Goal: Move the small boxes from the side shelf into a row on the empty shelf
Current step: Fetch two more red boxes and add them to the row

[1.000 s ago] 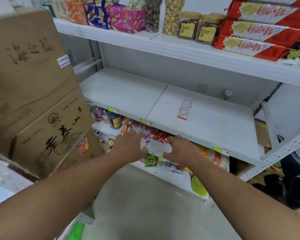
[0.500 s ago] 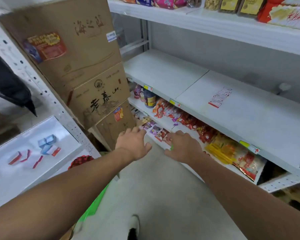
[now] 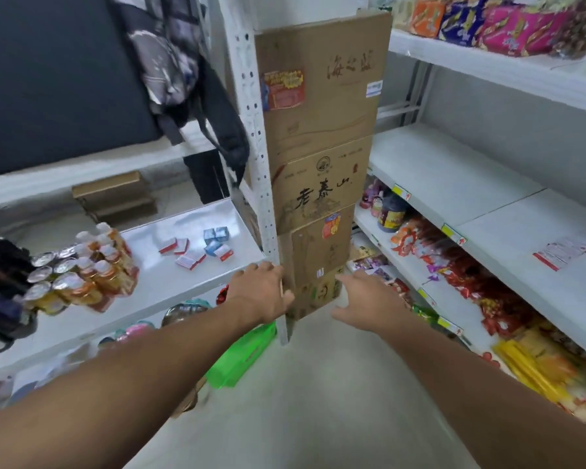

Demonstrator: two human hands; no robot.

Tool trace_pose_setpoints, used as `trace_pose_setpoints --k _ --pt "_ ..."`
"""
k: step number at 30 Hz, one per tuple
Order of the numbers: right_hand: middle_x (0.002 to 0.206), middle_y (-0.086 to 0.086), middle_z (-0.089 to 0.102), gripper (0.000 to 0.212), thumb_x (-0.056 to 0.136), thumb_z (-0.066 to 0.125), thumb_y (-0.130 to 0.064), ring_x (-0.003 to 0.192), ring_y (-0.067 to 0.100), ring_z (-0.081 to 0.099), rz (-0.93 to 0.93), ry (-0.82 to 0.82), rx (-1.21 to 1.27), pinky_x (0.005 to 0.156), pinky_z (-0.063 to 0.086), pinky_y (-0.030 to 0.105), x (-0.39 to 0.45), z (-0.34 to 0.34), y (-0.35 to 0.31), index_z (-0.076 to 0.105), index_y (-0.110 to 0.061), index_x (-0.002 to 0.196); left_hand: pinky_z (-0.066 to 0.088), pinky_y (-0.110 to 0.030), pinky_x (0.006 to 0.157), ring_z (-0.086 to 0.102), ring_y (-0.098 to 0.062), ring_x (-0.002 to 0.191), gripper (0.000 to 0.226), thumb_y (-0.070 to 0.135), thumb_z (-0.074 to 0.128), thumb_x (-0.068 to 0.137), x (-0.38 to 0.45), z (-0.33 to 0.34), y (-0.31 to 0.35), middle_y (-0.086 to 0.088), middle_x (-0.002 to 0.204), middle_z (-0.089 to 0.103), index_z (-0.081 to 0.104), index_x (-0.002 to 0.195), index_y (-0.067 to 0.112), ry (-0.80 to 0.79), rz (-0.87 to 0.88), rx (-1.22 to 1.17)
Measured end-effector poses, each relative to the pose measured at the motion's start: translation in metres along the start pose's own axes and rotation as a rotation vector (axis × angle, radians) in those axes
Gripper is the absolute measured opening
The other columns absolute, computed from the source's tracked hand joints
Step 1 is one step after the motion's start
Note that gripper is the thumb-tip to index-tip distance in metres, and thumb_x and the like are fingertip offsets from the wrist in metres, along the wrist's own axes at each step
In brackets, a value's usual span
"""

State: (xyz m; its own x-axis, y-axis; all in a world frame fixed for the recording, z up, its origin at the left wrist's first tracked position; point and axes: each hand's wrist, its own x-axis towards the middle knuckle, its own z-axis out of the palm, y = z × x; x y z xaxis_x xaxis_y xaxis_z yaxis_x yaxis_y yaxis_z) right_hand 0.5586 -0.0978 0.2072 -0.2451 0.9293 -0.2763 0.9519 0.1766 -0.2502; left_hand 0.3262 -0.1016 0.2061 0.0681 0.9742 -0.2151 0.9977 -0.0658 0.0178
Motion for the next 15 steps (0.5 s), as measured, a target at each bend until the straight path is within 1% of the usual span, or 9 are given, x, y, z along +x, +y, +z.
trace_pose_setpoints --k 2,4,6,9,13,15 --pt "0.152 0.002 0.050 0.076 0.084 0.064 -0.057 0.139 0.028 0.050 -0.028 -0.017 -0.021 0.105 0.050 0.046 0.006 0.006 -0.037 0.045 -0.034 0.154 0.048 -0.052 0.108 0.054 -0.034 0.134 0.069 0.067 0.043 0.093 -0.013 0.002 -0.037 -0.006 0.148 0.058 0.052 0.150 0.029 0.004 -0.047 -0.029" --pt "0.149 0.003 0.052 0.077 0.083 0.064 -0.058 0.139 0.028 0.049 -0.064 -0.020 -0.052 0.106 0.050 0.047 0.015 0.013 -0.073 0.046 -0.033 0.153 0.048 -0.051 0.109 0.053 -0.033 0.134 0.071 0.066 0.044 0.094 -0.023 0.003 -0.075 -0.006 0.149 0.057 0.051 0.153 0.028 0.008 -0.098 -0.059" --pt "0.144 0.004 0.053 0.075 0.084 0.064 -0.060 0.136 0.029 0.051 -0.101 -0.030 -0.078 0.104 0.051 0.047 0.024 0.021 -0.109 0.047 -0.032 0.151 0.047 -0.052 0.111 0.052 -0.033 0.137 0.071 0.065 0.045 0.096 -0.034 0.006 -0.110 -0.007 0.151 0.055 0.048 0.156 0.027 0.002 -0.142 -0.084" --pt "0.141 0.003 0.056 0.073 0.082 0.064 -0.063 0.131 0.030 0.054 -0.136 -0.043 -0.095 0.102 0.052 0.047 0.036 0.036 -0.159 0.049 -0.035 0.148 0.046 -0.051 0.112 0.050 -0.032 0.138 0.071 0.066 0.045 0.098 -0.046 0.015 -0.159 -0.006 0.153 0.053 0.045 0.158 0.026 0.001 -0.180 -0.089" --pt "0.141 0.002 0.056 0.071 0.083 0.065 -0.059 0.133 0.028 0.055 -0.178 -0.075 -0.109 0.105 0.051 0.046 0.051 0.056 -0.214 0.050 -0.035 0.149 0.046 -0.051 0.112 0.049 -0.031 0.140 0.070 0.064 0.042 0.099 -0.055 0.036 -0.217 -0.005 0.154 0.052 0.045 0.157 0.027 -0.026 -0.233 -0.130" --pt "0.139 0.003 0.058 0.071 0.084 0.065 -0.060 0.132 0.028 0.056 -0.188 -0.093 -0.131 0.104 0.051 0.046 0.060 0.066 -0.234 0.050 -0.034 0.148 0.046 -0.051 0.111 0.049 -0.031 0.140 0.069 0.064 0.042 0.098 -0.059 0.048 -0.242 -0.004 0.154 0.053 0.045 0.157 0.028 -0.047 -0.251 -0.148"
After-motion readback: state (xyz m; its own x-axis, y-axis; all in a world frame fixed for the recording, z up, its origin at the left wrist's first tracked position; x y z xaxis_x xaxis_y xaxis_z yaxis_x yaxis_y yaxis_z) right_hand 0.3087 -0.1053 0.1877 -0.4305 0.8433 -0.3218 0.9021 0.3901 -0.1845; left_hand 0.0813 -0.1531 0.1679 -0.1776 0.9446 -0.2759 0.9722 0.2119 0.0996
